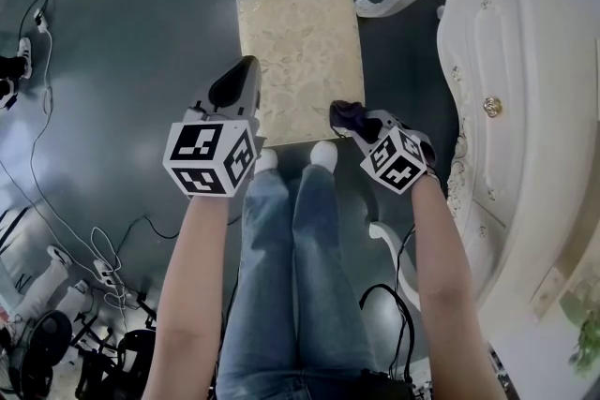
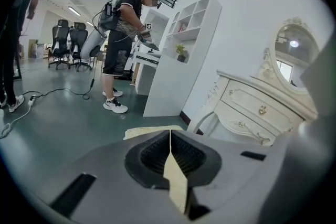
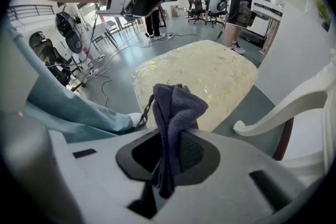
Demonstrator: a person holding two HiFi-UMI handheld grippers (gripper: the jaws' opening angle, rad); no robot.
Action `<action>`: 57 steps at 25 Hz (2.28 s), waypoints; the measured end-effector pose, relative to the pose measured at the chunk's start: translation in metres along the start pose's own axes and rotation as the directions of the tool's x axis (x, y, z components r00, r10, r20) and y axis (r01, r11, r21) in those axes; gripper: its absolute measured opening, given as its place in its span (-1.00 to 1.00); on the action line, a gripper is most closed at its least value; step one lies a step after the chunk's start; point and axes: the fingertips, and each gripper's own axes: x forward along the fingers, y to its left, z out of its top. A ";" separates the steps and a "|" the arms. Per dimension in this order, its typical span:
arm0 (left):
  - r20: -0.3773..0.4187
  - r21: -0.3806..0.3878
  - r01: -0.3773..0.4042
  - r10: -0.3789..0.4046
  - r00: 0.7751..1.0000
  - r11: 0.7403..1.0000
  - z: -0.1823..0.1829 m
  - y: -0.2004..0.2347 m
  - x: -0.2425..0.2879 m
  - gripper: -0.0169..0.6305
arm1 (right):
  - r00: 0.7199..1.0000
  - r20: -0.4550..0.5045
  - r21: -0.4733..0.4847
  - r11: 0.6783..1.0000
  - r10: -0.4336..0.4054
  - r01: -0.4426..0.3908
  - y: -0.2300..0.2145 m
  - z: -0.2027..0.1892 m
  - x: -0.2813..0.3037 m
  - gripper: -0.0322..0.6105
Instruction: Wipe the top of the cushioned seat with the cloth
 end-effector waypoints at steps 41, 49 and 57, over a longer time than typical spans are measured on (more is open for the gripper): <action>-0.010 -0.055 -0.044 0.044 0.999 0.997 0.026 0.051 0.024 -0.93 | 0.881 0.193 0.442 0.840 -0.432 0.315 -0.222 0.153 -0.021 -0.79; -0.005 -0.098 -0.072 0.071 0.997 0.993 0.021 0.064 0.028 -0.93 | 0.913 0.097 0.362 0.868 -0.397 0.339 -0.249 0.164 0.011 -0.79; -0.007 -0.125 -0.092 0.092 0.996 0.988 0.013 0.074 0.025 -0.93 | 0.932 0.069 0.373 0.876 -0.356 0.306 -0.253 0.170 0.032 -0.79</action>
